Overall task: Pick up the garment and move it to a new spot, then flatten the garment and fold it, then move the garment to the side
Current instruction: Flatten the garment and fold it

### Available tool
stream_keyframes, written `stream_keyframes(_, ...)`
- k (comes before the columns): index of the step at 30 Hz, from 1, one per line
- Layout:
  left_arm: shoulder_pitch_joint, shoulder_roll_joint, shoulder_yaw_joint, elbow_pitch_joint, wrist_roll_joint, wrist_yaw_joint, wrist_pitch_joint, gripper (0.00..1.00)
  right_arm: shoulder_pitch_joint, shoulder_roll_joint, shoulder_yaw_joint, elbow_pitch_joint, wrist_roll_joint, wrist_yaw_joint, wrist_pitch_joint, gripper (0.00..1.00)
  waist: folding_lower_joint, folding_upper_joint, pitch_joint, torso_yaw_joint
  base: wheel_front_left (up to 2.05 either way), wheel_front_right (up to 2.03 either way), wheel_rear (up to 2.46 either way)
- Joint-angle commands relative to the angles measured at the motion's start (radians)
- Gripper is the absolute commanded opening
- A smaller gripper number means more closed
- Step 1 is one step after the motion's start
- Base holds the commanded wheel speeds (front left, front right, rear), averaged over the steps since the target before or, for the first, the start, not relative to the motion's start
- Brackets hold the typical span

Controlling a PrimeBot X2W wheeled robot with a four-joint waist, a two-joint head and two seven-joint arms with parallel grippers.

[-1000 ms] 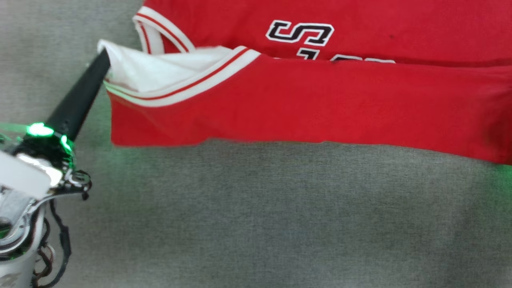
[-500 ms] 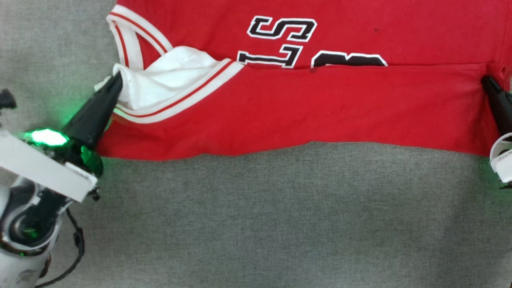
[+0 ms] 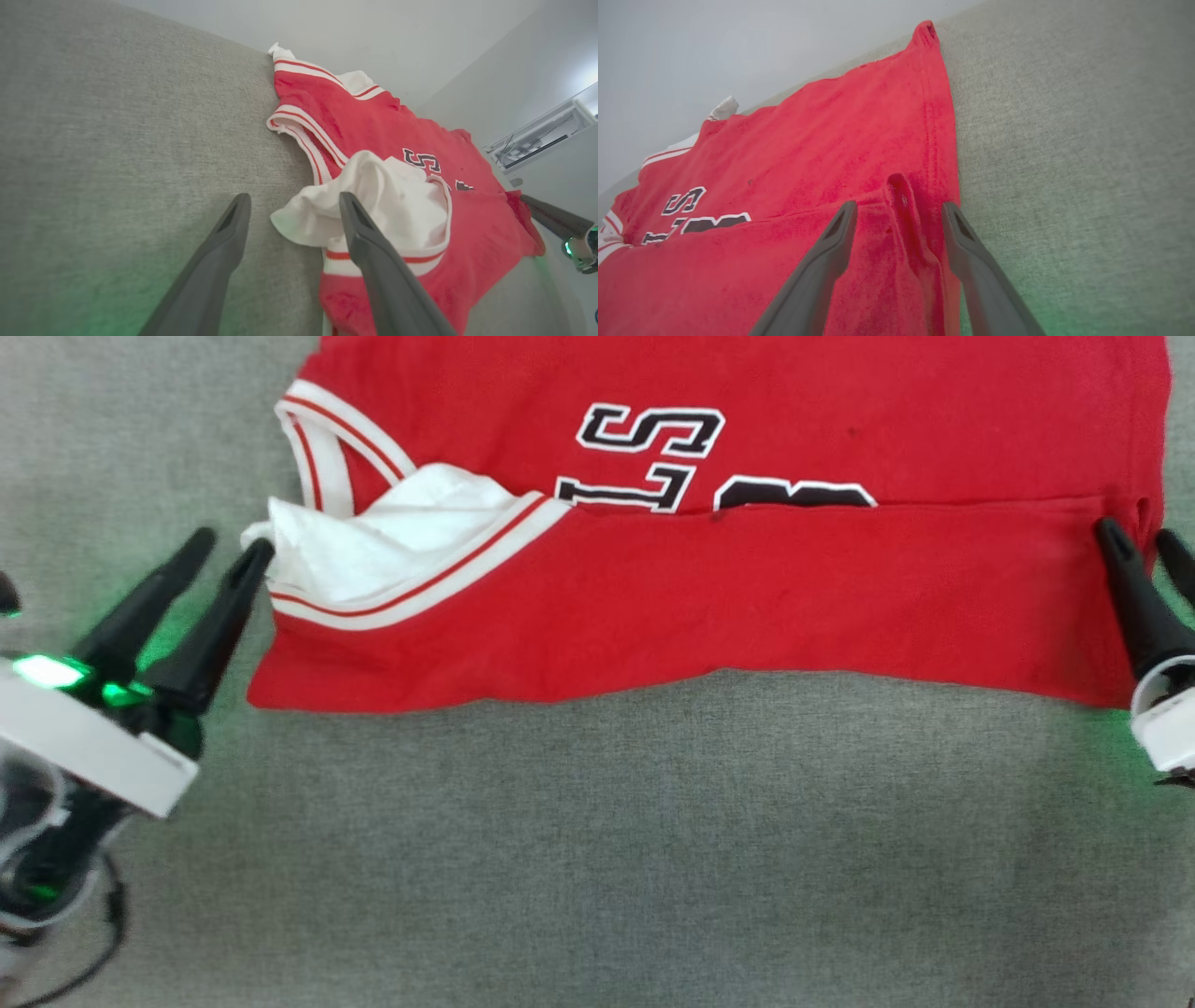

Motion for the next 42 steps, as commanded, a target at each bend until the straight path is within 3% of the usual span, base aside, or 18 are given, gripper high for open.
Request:
stream_keyframes(1, -0.013, 0.046, -0.008, -0.004, 0.018, 0.002, 0.000, 1.00, 0.010, -0.006, -0.013, -0.018, 0.001, -0.001, -0.010, 1.00, 0.0000, 0.0000, -0.039, 0.012, 0.00, 0.00, 0.00)
stream_keyframes(6, -0.052, 0.181, -0.038, 0.011, 0.043, 0.019, 0.129, 1.00, 0.020, -0.017, -0.036, -0.069, -0.008, -0.001, -0.025, 1.00, 0.0000, 0.0000, -0.088, 0.024, 0.00, 0.00, 0.00)
stream_keyframes(10, -0.091, 0.231, -0.092, -0.037, -0.011, 0.087, 0.376, 1.00, 0.027, -0.022, -0.048, -0.099, -0.001, -0.001, -0.022, 1.00, 0.0000, 0.0000, -0.122, 0.029, 0.00, 0.00, 0.00)
stream_keyframes(14, -0.141, 0.286, -0.165, -0.111, -0.030, 0.114, 0.639, 1.00, 0.026, -0.018, -0.045, -0.120, 0.004, -0.001, -0.012, 1.00, 0.0000, 0.0000, -0.126, 0.022, 0.00, 0.00, 0.00)
stream_keyframes(17, -0.181, 0.263, -0.181, -0.116, -0.056, 0.132, 0.736, 1.00, 0.030, -0.016, -0.037, -0.121, 0.010, -0.001, -0.014, 1.00, 0.0000, 0.0000, -0.117, 0.010, 0.00, 0.00, 0.00)
stream_keyframes(25, -0.258, 0.200, -0.174, -0.108, -0.127, 0.135, 0.823, 1.00, 0.035, -0.017, -0.021, -0.113, 0.022, -0.001, -0.024, 1.00, 0.0000, 0.0000, -0.091, -0.025, 0.00, 0.00, 0.00)
stream_keyframes(29, -0.276, 0.207, -0.199, -0.097, -0.075, 0.167, 0.855, 1.00, 0.032, -0.018, -0.014, -0.115, 0.026, -0.001, -0.027, 1.00, 0.0000, 0.0000, -0.074, -0.041, 0.00, 0.00, 0.00)
stream_keyframes(37, -0.222, 0.162, -0.245, -0.046, -0.147, 0.145, 0.920, 1.00, 0.028, -0.021, -0.006, -0.108, 0.032, -0.001, -0.038, 1.00, 0.0000, 0.0000, -0.049, -0.063, 0.00, 0.00, 0.00)
stream_keyframes(38, -0.220, 0.158, -0.250, -0.036, -0.145, 0.140, 0.920, 0.76, 0.026, -0.023, -0.005, -0.106, 0.034, -0.001, -0.039, 1.00, 0.0000, 0.0000, -0.048, -0.065, 0.00, 0.00, 0.00)
stream_keyframes(40, -0.215, 0.145, -0.252, -0.017, -0.157, 0.123, 0.917, 0.03, 0.024, -0.026, 0.001, -0.103, 0.033, -0.001, -0.039, 1.00, 0.0000, 0.0000, -0.046, -0.067, 0.00, 0.00, 0.00)
stream_keyframes(42, -0.210, 0.135, -0.254, -0.008, -0.169, 0.104, 0.924, 0.00, 0.021, -0.037, 0.013, -0.101, 0.030, -0.001, -0.033, 1.00, 0.0000, 0.0000, -0.047, -0.069, 0.00, 0.00, 0.00)
